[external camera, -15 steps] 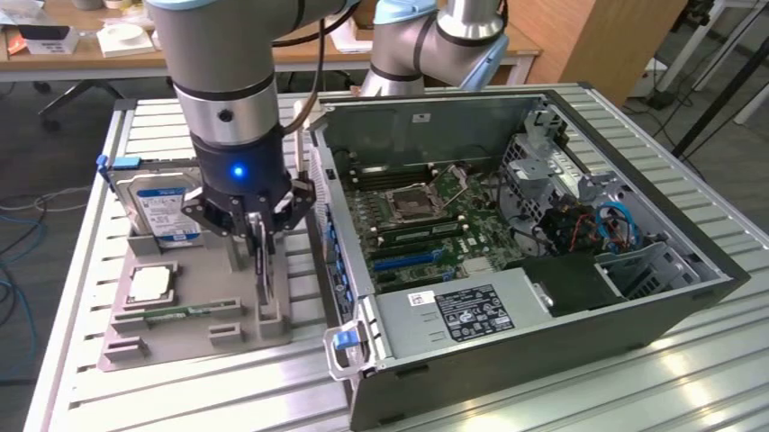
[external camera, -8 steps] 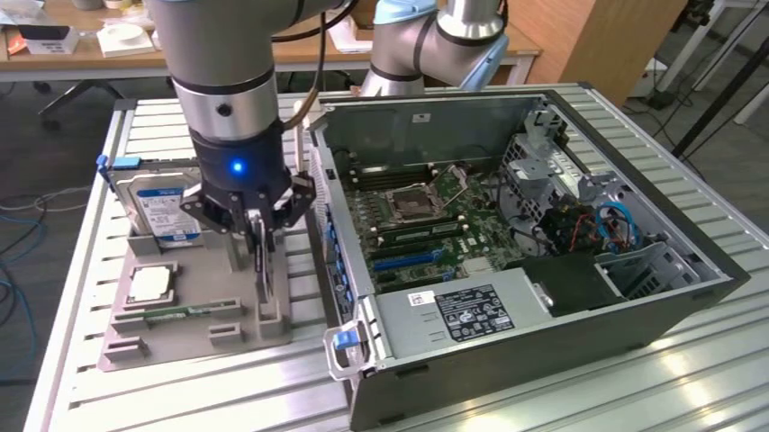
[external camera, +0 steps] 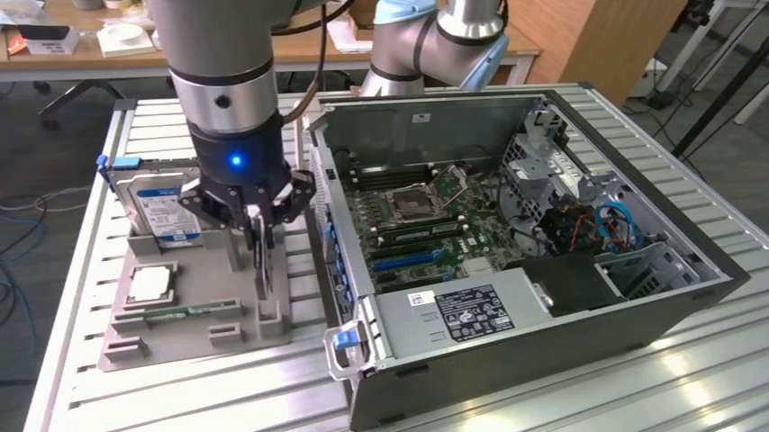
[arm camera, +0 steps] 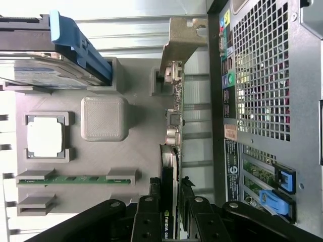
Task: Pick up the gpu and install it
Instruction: 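Pick up the gpu and move the gpu toward the slot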
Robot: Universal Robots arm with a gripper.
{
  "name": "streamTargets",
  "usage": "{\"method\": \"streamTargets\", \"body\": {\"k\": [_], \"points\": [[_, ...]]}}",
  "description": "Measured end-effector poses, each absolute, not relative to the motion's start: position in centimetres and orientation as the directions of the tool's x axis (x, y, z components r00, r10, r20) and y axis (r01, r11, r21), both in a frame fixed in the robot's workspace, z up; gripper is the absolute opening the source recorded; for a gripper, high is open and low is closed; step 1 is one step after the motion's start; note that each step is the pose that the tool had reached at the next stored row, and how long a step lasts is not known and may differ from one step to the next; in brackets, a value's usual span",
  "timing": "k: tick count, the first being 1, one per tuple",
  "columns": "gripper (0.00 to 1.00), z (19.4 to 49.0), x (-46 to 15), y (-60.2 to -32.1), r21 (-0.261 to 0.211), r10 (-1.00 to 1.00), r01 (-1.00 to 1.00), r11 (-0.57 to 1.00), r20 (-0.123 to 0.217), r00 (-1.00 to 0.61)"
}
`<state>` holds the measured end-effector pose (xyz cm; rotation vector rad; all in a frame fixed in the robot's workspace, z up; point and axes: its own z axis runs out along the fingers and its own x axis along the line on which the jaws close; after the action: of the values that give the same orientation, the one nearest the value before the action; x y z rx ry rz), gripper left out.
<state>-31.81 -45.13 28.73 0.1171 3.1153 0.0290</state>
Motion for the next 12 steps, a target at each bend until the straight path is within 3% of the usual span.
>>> {"method": "streamTargets", "body": {"k": [12], "points": [[0.27,29.39,-31.81,-45.13,0.020,0.075,0.075,0.997,-0.023,-0.997]]}}
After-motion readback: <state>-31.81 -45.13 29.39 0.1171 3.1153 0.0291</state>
